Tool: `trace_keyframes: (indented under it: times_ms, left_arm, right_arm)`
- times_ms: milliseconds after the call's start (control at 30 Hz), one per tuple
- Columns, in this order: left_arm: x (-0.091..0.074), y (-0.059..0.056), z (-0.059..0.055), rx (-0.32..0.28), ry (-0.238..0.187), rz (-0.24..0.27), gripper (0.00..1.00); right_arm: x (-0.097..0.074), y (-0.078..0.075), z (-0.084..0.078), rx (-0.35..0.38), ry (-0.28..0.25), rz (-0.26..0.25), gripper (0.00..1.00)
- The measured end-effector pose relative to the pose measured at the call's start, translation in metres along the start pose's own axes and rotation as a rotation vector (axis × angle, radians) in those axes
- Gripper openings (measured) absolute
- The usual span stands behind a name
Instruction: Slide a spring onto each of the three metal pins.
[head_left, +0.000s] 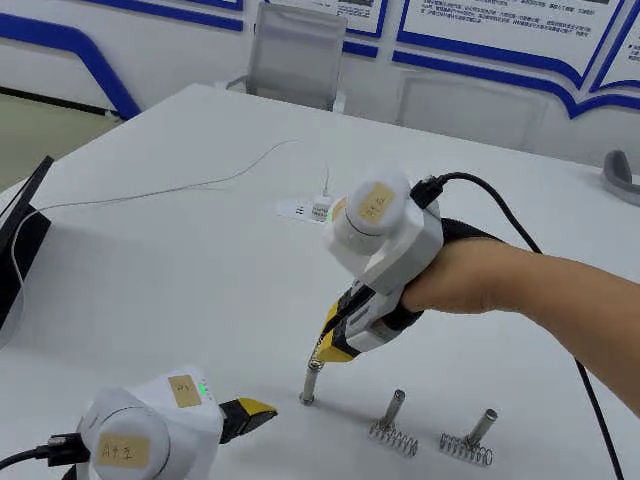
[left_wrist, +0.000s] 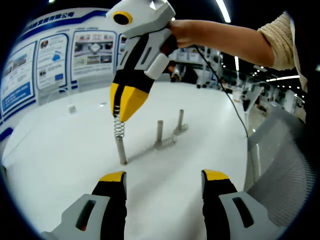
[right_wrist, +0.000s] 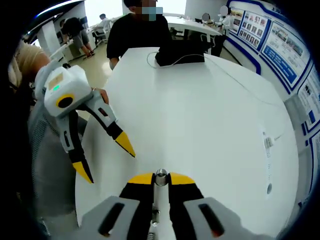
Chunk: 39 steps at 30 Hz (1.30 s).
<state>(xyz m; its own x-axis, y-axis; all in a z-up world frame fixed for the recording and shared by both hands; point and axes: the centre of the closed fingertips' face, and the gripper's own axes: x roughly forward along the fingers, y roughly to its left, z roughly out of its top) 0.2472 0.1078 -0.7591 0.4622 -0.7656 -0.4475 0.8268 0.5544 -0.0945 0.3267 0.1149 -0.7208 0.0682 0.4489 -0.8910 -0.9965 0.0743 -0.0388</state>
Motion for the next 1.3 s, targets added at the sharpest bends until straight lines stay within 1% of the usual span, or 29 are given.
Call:
trace_keyframes:
  times_ms: [367,700,900,1300]
  left_arm:
    - [0.0,0.001,0.0,-0.006,0.0,0.0,0.61]
    - [0.0,0.002,-0.002,-0.018,0.001,0.002,0.61]
    - [0.001,0.003,-0.003,-0.021,0.002,0.003,0.61]
    - [0.002,0.003,-0.004,-0.028,0.004,0.004,0.61]
  right_arm:
    - [0.008,-0.001,-0.001,0.007,0.02,0.015,0.12]
    - [0.021,-0.001,-0.006,0.009,0.05,0.031,0.12]
    - [0.031,0.0,-0.01,0.009,0.071,0.04,0.12]
    - [0.044,0.005,-0.015,0.019,0.08,0.059,0.12]
